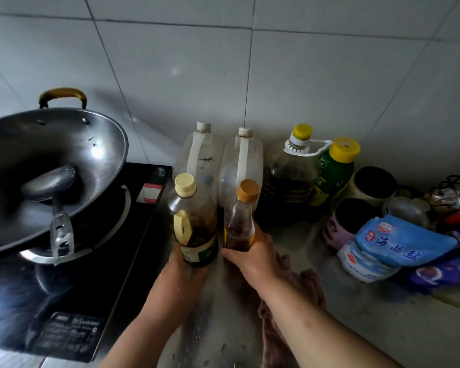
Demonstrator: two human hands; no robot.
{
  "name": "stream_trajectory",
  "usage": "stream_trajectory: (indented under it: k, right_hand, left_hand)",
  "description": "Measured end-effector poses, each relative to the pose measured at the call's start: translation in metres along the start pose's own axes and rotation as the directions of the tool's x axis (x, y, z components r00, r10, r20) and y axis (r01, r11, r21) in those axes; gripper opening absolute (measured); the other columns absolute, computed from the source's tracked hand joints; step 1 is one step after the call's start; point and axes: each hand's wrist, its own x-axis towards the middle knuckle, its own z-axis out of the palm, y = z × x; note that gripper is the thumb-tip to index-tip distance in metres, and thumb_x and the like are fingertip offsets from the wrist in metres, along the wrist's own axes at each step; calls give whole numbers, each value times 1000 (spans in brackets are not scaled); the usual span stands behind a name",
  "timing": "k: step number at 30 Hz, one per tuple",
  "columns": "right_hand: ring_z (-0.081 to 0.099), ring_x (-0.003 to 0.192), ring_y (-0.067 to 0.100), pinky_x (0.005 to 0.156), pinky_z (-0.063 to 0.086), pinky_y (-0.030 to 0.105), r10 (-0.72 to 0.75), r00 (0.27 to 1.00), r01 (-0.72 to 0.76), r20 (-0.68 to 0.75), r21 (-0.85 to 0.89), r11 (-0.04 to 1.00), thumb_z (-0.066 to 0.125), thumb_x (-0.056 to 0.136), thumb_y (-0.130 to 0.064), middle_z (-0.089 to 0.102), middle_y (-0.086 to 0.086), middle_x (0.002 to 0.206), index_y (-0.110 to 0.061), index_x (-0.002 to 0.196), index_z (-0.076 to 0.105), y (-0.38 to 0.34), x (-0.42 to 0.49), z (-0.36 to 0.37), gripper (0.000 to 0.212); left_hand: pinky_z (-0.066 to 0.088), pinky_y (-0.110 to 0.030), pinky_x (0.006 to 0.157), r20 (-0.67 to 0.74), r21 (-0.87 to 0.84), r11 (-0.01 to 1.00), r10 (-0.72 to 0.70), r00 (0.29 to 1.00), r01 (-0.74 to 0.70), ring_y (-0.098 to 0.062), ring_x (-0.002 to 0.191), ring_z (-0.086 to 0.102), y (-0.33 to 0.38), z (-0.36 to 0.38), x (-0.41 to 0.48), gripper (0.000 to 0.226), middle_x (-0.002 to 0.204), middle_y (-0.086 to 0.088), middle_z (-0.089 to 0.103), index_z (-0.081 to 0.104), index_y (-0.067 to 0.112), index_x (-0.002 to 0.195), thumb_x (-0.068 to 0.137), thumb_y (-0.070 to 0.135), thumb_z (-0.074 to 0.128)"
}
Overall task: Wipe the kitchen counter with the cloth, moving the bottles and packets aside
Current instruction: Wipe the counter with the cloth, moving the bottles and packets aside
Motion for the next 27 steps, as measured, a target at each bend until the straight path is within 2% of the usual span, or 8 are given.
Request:
stream_trajectory:
  k: [7, 10, 13, 15, 17, 19, 23, 27]
  right_hand:
    - [38, 136, 18, 113, 33, 38, 22, 994, -19, 110, -24, 1000, 82, 53, -53, 38, 0, 147, -31, 148, 19, -3, -3, -4, 117]
    - [31, 139, 21, 105, 18, 16, 24, 998, -13, 52, -193, 981, 78, 74, -31, 33, 2, 149, -19, 151, 18, 6, -11, -21, 97]
    - [40, 132, 22, 104, 29, 25, -60, 995, 23, -75, -419, 908, 64, 85, -40, 42, 3, 141, -23, 140, 41, 23, -24, -41, 62]
    - [38, 132, 17, 102, 22, 26, -81, 997, 72, 11, -587, 806, 54, 87, -53, 42, -7, 140, -34, 129, 52, 40, -37, -52, 46]
    - [36, 136, 19, 110, 14, 34, -56, 988, 145, 147, -718, 681, 47, 85, -56, 37, -10, 149, -39, 133, 49, 60, -54, -60, 51]
    - [44, 132, 27, 115, 19, 40, -117, 972, 232, 204, -750, 619, 48, 83, -43, 36, -6, 153, -34, 138, 47, 79, -64, -66, 56]
    - [40, 133, 26, 113, 19, 25, -104, 981, 191, 167, -692, 697, 50, 89, -6, 37, -5, 152, -28, 141, 45, 78, -57, -78, 57]
    - [44, 130, 30, 109, 22, 20, -152, 972, 34, -179, -532, 846, 57, 85, 0, 48, 10, 142, -14, 137, 50, 66, -30, -91, 54]
  left_hand:
    - [48, -27, 80, 43, 75, 997, -19, 999, 16, -17, 103, 63, 2, 3, 2, 51, 115, 5, 67, 47, 30, 128, 79, 37, 60]
    - [49, -29, 87, 112, 146, 989, -26, 993, 9, -16, 105, 63, 2, 1, 2, 49, 117, 3, 66, 51, 26, 128, 82, 44, 58]
    - [44, -27, 94, 156, 191, 981, -44, 987, 14, -18, 115, 59, 2, 4, 1, 58, 129, -1, 60, 45, 20, 136, 85, 46, 57]
    - [44, -27, 93, 181, 205, 979, -44, 982, 6, -17, 114, 58, 3, 7, 0, 54, 128, -1, 60, 46, 20, 134, 86, 44, 57]
    - [45, -26, 92, 208, 221, 975, -33, 978, -14, -17, 112, 59, 5, 9, -1, 52, 125, 0, 61, 47, 21, 132, 87, 43, 57]
    - [45, -24, 89, 229, 237, 971, -17, 973, -38, -16, 110, 59, 8, 10, 0, 50, 125, 0, 61, 48, 23, 131, 87, 43, 57]
    - [46, -23, 88, 248, 233, 970, 8, 969, -67, -12, 101, 61, 8, 12, 1, 49, 126, 2, 60, 50, 26, 129, 85, 45, 59]
    - [48, -26, 89, 273, 222, 971, 28, 962, -91, -10, 100, 62, 4, 14, 0, 48, 122, 5, 61, 51, 26, 128, 85, 46, 60]
